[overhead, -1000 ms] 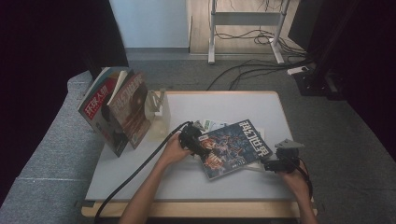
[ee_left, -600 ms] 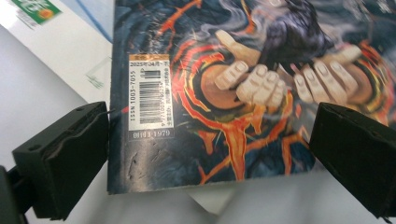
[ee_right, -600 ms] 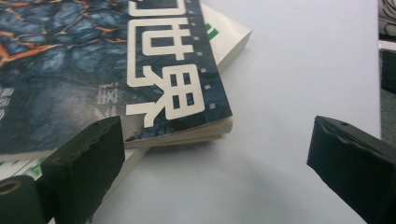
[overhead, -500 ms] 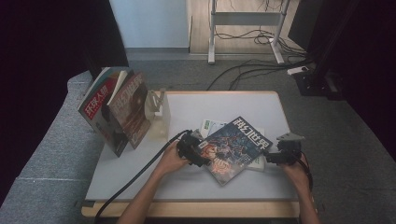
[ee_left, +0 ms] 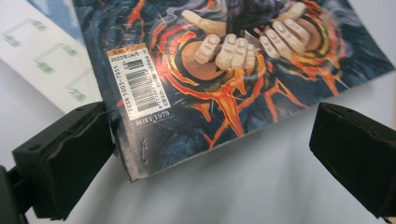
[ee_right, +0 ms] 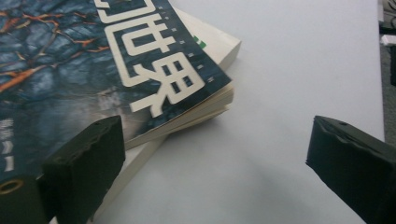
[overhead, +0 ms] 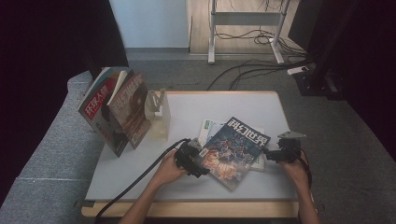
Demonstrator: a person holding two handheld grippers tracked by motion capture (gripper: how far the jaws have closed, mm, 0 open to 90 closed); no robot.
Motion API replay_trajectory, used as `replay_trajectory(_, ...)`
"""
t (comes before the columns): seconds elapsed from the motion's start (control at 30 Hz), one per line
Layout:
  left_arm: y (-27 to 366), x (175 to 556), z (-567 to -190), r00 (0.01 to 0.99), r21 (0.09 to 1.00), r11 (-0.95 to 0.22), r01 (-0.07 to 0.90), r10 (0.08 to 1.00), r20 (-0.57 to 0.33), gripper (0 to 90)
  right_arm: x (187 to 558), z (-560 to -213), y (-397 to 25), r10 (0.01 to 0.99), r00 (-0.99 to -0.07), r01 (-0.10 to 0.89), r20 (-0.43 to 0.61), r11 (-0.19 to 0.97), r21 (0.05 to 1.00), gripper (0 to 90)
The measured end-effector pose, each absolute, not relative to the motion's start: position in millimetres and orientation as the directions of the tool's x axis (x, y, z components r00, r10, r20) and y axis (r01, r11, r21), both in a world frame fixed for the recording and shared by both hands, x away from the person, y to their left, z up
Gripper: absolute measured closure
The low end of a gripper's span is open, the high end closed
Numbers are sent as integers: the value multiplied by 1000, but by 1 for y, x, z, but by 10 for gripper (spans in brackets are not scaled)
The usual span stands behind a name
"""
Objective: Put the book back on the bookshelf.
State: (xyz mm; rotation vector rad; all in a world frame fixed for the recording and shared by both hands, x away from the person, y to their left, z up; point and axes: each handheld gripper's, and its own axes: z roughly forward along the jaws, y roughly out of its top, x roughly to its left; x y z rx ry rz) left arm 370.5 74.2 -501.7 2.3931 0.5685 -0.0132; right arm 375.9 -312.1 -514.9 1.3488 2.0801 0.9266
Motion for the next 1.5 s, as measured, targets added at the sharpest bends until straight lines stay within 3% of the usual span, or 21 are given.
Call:
replay_trajectory(0.43, 70, 350, -505, 924, 621, -697, 359, 361, -128, 0, 375, -513, -304, 909, -416, 579, -40, 298, 759, 25)
replay_trajectory(0.7, 92, 370, -494, 879, 661, -641, 389, 473, -59, 1, 372, -511, -308, 909, -415, 579, -43, 300, 758, 25)
replay_trajectory(0.87, 98, 384, -502, 857, 638, -645, 420, 513, -46, 0, 372, -512, -308, 907, -419, 583, -38, 301, 755, 25)
replay_trajectory(1.13, 105, 398, -515, 834, 651, -575, 495, 524, -172, 0, 370, -513, -308, 905, -425, 587, -37, 306, 750, 27)
replay_trajectory(1.5, 107, 394, -523, 819, 670, -541, 509, 542, -185, 0, 369, -510, -303, 892, -453, 581, 3, 292, 759, 22)
